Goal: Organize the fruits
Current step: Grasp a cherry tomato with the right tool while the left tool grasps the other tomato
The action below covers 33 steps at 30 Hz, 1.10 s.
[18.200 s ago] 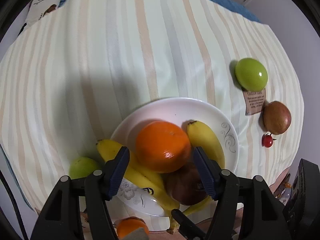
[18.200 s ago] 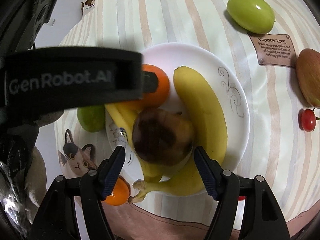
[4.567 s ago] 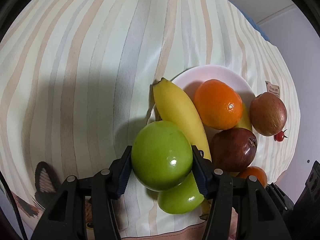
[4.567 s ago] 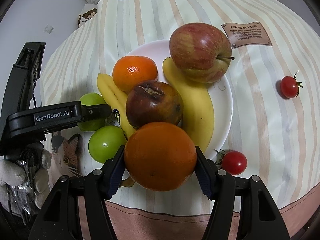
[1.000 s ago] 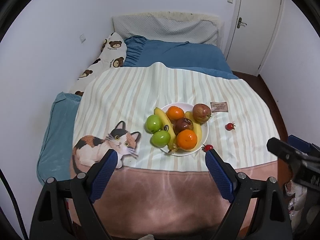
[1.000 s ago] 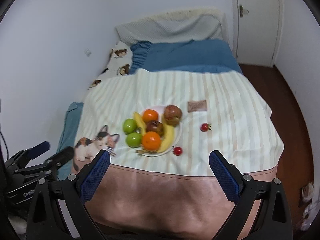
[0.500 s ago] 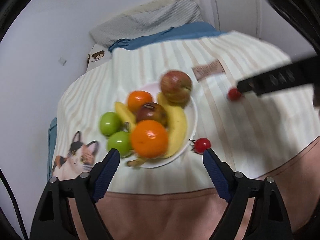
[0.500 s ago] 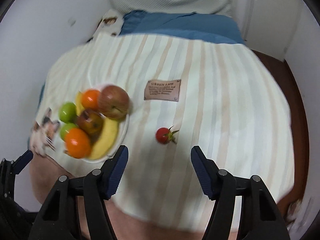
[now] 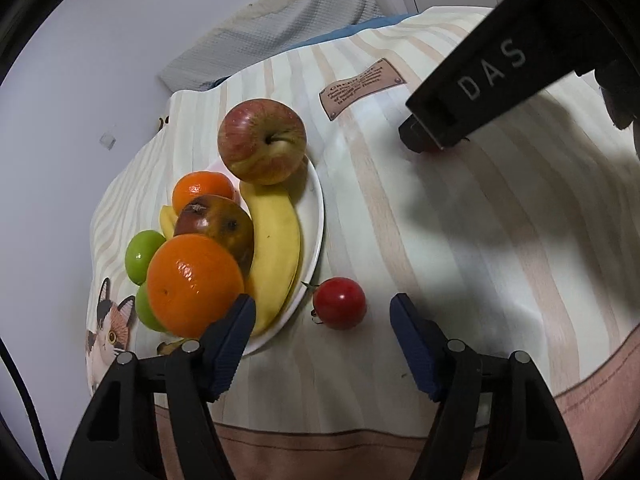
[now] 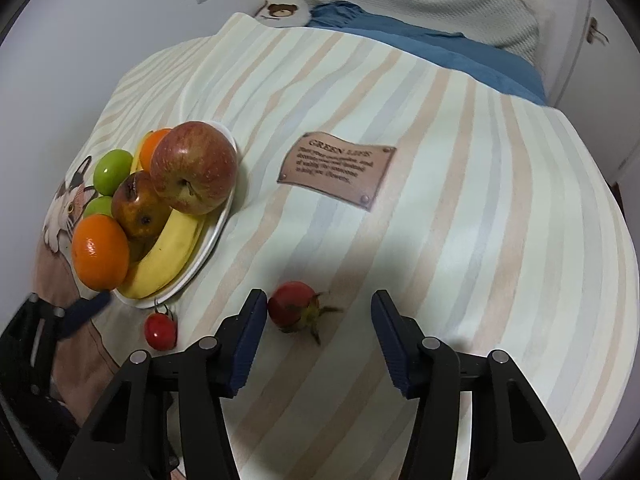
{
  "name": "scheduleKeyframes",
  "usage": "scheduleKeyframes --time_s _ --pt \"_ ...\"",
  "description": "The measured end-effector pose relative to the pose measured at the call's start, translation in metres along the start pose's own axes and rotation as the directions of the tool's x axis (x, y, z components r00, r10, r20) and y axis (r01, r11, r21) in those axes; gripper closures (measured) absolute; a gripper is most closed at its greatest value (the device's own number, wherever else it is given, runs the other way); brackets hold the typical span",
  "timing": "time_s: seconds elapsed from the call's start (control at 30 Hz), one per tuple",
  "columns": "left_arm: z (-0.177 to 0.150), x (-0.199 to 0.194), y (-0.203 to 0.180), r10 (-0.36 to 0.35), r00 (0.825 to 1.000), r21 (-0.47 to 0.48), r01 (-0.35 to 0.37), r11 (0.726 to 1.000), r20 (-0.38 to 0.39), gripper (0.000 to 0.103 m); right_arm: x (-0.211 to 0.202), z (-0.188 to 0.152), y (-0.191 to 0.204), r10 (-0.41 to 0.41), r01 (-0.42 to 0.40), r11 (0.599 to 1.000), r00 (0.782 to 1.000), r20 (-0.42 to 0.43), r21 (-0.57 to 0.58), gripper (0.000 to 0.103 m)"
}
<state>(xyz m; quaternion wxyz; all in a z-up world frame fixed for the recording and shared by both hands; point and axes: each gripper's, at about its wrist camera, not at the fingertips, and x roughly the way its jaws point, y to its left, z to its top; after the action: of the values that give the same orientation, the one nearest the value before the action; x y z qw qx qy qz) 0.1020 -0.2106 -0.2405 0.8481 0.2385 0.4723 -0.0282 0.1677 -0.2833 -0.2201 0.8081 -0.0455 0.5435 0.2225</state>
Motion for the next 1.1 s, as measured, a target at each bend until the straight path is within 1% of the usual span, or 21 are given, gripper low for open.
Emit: scheduleKeyframes --time_s 0.07,0.17,0.2,0.3,0.43,0.57,0.63,0.7,0.77,0.97,1.1 --pt "0.002 0.002 0.0 0.006 1.0 0.004 -0.006 1.0 0.007 0.035 0.0 0.002 0.002 0.001 -0.001 1.0 1.0 0.005 -0.023 0.049" --pt "0.003 0.005 -0.001 0.015 1.0 0.021 -0.015 1.0 0.015 0.035 0.004 0.004 0.006 0.005 -0.004 0.998 1.0 0.01 -0.061 0.055" --pt "0.003 0.005 -0.001 0.018 1.0 0.031 -0.019 0.999 0.019 0.035 0.003 0.004 0.007 0.006 -0.006 0.998 1.0 0.011 -0.067 0.058" --pt "0.002 0.003 -0.004 0.036 0.998 0.068 -0.039 0.997 0.043 0.036 0.004 0.003 0.009 0.013 -0.012 0.996 1.0 0.009 -0.093 0.073" --pt "-0.001 -0.002 -0.011 0.05 0.996 0.114 -0.058 0.992 0.074 0.042 -0.001 -0.005 0.006 0.014 -0.013 0.994 1.0 0.007 -0.11 0.074" --pt "-0.001 -0.001 -0.013 0.033 0.997 0.107 -0.04 0.993 0.071 0.048 -0.008 -0.014 -0.001 0.017 -0.017 0.995 1.0 -0.002 -0.101 0.074" --pt "0.0 0.0 -0.013 0.012 0.998 0.098 -0.018 0.995 0.062 0.052 -0.01 -0.017 -0.004 0.015 -0.016 0.995 1.0 -0.009 -0.102 0.074" --pt "0.002 0.002 -0.012 -0.018 0.999 0.087 0.014 0.996 0.05 0.06 -0.011 -0.018 -0.006 0.015 -0.016 0.995 1.0 -0.01 -0.097 0.074" --pt "0.002 0.003 -0.011 -0.042 0.998 0.079 0.038 0.996 0.042 0.063 -0.011 -0.018 -0.008 0.019 -0.02 0.996 1.0 -0.012 -0.088 0.074" --pt "0.004 0.009 -0.004 -0.098 0.995 0.068 0.096 0.993 0.026 0.063 -0.013 -0.012 -0.015 0.017 -0.018 0.998 1.0 -0.015 -0.055 0.074" --pt "0.007 0.013 -0.001 -0.142 0.99 0.068 0.142 0.988 0.001 0.063 -0.015 -0.01 -0.022 0.011 -0.012 0.999 1.0 -0.019 -0.031 0.074"
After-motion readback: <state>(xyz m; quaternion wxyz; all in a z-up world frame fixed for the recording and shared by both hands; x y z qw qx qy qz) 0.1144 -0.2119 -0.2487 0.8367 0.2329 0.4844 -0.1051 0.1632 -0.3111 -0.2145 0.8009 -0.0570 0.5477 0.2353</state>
